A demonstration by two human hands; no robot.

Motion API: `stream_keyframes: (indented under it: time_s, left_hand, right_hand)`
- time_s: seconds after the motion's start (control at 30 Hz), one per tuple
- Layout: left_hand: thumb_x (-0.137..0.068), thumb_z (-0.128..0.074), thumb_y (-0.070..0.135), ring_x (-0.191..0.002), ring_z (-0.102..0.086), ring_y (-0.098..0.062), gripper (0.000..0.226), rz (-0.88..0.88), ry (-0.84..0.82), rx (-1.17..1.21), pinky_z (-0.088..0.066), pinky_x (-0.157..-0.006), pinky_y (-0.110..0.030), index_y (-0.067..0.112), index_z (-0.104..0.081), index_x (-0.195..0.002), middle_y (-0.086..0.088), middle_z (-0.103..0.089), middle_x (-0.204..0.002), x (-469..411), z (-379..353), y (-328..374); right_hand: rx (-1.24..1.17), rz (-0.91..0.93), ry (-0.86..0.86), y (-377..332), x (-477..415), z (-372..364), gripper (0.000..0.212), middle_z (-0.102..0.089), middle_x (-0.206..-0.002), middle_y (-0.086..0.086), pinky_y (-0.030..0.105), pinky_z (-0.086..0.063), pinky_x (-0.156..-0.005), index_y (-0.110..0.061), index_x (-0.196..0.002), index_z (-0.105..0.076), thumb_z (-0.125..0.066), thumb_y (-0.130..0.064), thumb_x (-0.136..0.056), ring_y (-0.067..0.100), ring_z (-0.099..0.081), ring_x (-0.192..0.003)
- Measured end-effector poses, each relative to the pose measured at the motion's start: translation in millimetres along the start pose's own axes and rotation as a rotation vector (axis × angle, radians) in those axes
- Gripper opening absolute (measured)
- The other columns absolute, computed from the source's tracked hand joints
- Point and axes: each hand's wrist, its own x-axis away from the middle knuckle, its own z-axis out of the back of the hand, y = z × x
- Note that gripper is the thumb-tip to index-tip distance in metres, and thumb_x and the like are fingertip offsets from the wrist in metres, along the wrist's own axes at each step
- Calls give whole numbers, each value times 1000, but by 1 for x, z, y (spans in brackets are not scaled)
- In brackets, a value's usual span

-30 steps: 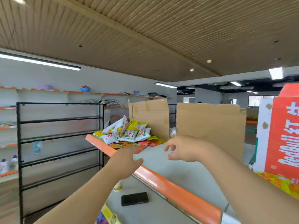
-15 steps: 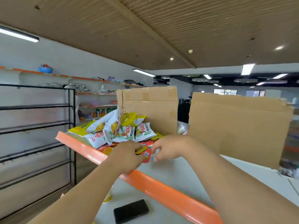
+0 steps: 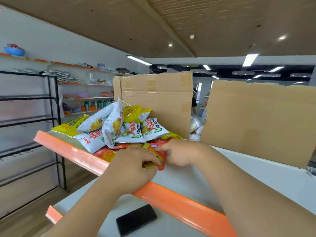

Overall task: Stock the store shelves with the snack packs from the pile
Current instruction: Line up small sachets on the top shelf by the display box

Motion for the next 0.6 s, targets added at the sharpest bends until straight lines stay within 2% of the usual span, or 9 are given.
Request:
stream_keyframes:
  time_s: [0.07,0.13,0.17,0.23,0.27,0.33,0.4,0.53,0.6]
  left_hand:
    - [-76,-53,47,-97,-54,4,28,-23,-40,37,-42,-80,-16,50,-73,-95,33,-66,-90,2,4,1]
    - [-78,-54,47,-97,-58,3,25,-51,-75,99,-47,-82,-23,49,-74,-93,31,-68,-92,6,8,1]
    - [-79,-56,45,-97,-59,2,22,-59,-84,142,-49,-82,-26,48,-75,-90,31,-69,-92,8,10,0]
    - [-79,-61,42,-96,-62,0,17,-56,-85,210,-51,-82,-28,48,-75,-86,29,-69,-93,10,12,-2]
    - [-80,-63,39,-96,-63,0,16,-50,-77,225,-51,-82,-28,49,-74,-86,29,-69,-95,11,12,-2]
    - [-81,-65,36,-100,-62,2,17,-49,-39,215,-51,-84,-26,49,-72,-90,30,-67,-102,11,11,-1]
    - [-79,-60,44,-111,-55,8,25,-56,12,125,-46,-91,-19,49,-71,-101,33,-63,-114,10,8,-1]
    - [-71,-34,63,-130,-40,3,58,2,-68,-34,-34,-107,-22,55,-65,-119,31,-51,-139,7,6,5]
    - [-74,-32,62,-132,-36,1,57,6,-121,-61,-32,-108,-25,59,-62,-122,30,-48,-141,6,8,7]
  right_hand:
    - [0,-53,2,-1,4,4,48,-59,-135,-7,24,-44,-90,-39,-142,-54,-53,-23,-97,17,-56,-115]
    - [-14,-93,14,-1,9,10,38,-65,-125,-7,27,-47,-90,-35,-130,-66,-54,-24,-95,19,-59,-111]
    - [-15,-110,30,1,11,10,31,-69,-114,-4,29,-49,-84,-29,-118,-72,-54,-23,-94,21,-62,-104]
    - [33,-139,51,4,15,10,19,-67,-91,3,28,-46,-65,-17,-95,-71,-54,-23,-92,25,-60,-84]
    - [55,-149,63,3,17,9,17,-66,-90,4,27,-45,-63,-16,-94,-70,-55,-25,-92,24,-58,-82]
    - [11,-116,116,1,16,4,21,-67,-105,-1,30,-52,-77,-26,-107,-69,-58,-31,-90,20,-60,-94]
    - [-11,-13,126,-3,12,-1,33,-64,-112,-8,36,-53,-88,-37,-116,-64,-56,-37,-85,18,-60,-101]
    - [2,-1,24,-4,6,-3,32,-66,-104,-6,37,-52,-83,-40,-114,-67,-50,-28,-89,21,-61,-96]
    - [-20,-70,56,-2,11,2,24,-67,-108,-4,33,-50,-81,-36,-112,-68,-55,-30,-93,18,-60,-97]
